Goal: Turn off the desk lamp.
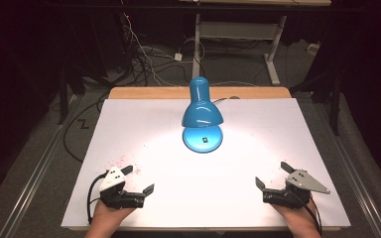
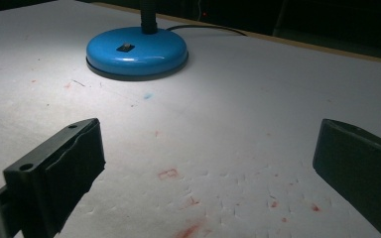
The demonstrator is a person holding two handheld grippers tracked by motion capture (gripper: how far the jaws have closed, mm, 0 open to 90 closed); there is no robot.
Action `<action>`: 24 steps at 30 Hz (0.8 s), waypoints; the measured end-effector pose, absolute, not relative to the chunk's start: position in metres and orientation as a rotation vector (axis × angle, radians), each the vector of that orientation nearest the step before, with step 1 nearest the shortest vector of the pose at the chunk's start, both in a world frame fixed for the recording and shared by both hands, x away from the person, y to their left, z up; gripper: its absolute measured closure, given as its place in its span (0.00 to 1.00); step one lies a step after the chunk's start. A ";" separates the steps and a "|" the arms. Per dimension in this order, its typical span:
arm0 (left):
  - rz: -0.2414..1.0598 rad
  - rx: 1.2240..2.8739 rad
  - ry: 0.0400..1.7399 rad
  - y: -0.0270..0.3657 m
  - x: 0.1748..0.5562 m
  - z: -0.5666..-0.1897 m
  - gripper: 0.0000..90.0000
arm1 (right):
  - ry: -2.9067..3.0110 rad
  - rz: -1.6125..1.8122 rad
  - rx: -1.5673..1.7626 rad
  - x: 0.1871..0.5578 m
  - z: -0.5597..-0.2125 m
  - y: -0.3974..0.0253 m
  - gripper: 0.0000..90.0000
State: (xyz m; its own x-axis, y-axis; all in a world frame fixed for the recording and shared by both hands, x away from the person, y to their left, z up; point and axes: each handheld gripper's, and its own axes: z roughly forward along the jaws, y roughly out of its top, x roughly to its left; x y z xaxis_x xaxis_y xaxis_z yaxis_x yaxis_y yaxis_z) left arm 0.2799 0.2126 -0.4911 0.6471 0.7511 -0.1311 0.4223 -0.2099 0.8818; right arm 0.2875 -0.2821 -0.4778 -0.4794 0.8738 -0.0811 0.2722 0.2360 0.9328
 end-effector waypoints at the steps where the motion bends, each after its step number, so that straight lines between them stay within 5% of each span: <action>1: 0.399 1.837 0.934 0.213 0.280 -0.491 0.00 | 1.892 1.242 1.043 0.287 -0.478 -0.282 0.00; 24: 0.420 1.860 0.927 0.217 0.279 -0.488 0.00 | 1.936 1.220 0.991 0.286 -0.477 -0.280 0.11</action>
